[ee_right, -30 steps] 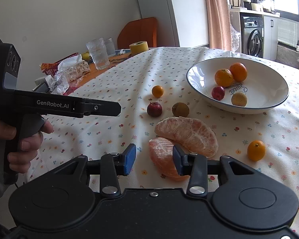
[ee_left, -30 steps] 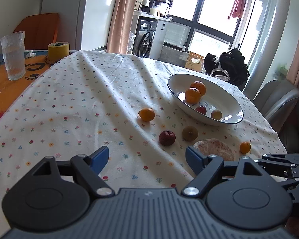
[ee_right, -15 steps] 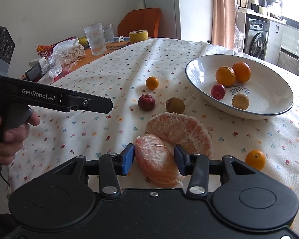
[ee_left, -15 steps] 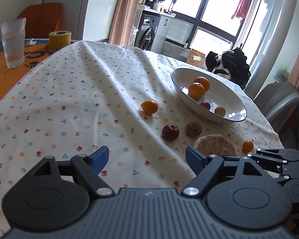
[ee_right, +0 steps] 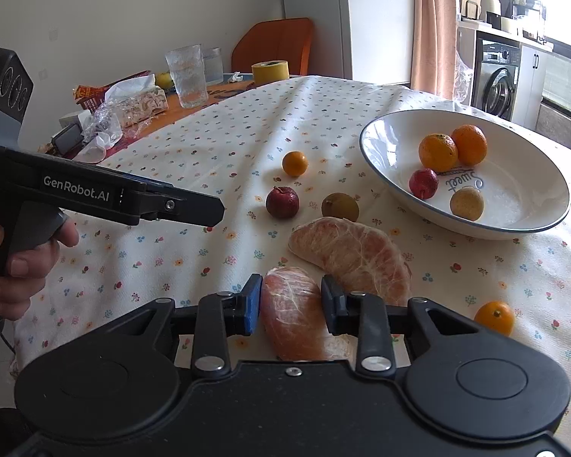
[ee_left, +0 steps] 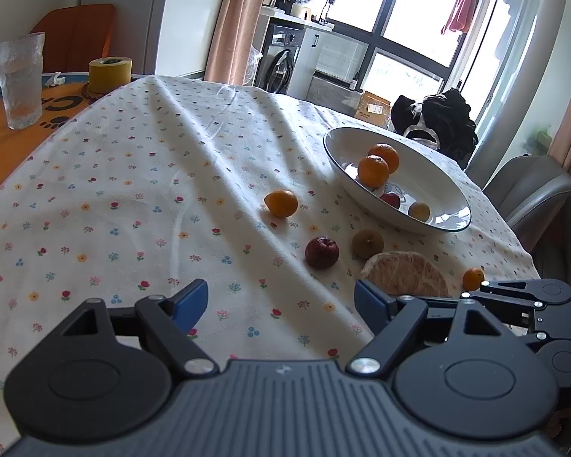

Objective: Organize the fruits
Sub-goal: 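Close the right gripper on one peeled orange half, then lift the peeled orange half with the right gripper toward the bowl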

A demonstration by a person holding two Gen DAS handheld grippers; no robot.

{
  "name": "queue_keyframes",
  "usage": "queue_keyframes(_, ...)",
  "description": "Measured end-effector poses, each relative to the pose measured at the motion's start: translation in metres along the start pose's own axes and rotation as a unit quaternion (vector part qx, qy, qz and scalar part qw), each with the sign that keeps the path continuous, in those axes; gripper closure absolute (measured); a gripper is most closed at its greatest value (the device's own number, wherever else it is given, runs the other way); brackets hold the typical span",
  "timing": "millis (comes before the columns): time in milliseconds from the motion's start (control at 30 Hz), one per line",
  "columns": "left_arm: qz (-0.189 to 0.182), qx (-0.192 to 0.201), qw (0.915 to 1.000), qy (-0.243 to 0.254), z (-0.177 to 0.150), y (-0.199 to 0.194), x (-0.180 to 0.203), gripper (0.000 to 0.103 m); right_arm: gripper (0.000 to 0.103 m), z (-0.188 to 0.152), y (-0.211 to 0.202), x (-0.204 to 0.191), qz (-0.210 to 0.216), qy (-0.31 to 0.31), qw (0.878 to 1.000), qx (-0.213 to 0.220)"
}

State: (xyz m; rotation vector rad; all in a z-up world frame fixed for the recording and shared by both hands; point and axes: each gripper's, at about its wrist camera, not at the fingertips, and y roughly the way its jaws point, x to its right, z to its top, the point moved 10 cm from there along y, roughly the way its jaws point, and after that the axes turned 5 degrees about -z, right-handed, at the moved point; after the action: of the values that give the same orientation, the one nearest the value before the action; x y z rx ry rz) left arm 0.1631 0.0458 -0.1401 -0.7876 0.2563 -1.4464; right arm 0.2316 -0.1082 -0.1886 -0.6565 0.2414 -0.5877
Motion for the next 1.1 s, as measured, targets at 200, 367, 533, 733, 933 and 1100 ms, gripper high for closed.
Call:
queue_keyframes(200,-0.001,-0.002,1.0,0.002,0.003,0.004,0.002,0.021,0.075,-0.001,-0.008,0.006,0.01,0.026,1.0,0.007)
queue_keyframes(367,-0.002,-0.002,0.9999,0.01,0.008,0.009,0.007,0.021,0.081,0.005,-0.016,0.011,0.013,0.037,0.999,0.023)
queue_keyframes(533,-0.003,-0.001,0.9999,0.013,0.013,0.016,0.011,0.021,0.083,0.011,-0.019,0.019,0.015,0.046,0.998,0.03)
queue_keyframes(733,-0.006,-0.004,0.9998,0.019,0.018,0.024,0.018,0.021,0.087,0.017,-0.027,0.031,0.01,0.061,0.997,0.046)
queue_keyframes(933,-0.007,-0.001,0.9997,0.025,0.025,0.032,0.022,0.021,0.088,0.024,-0.034,0.043,0.008,0.074,0.995,0.061)
queue_keyframes(1100,-0.012,-0.002,0.9994,0.031,0.028,0.04,0.025,0.024,0.088,0.033,-0.042,0.053,0.002,0.084,0.993,0.077)
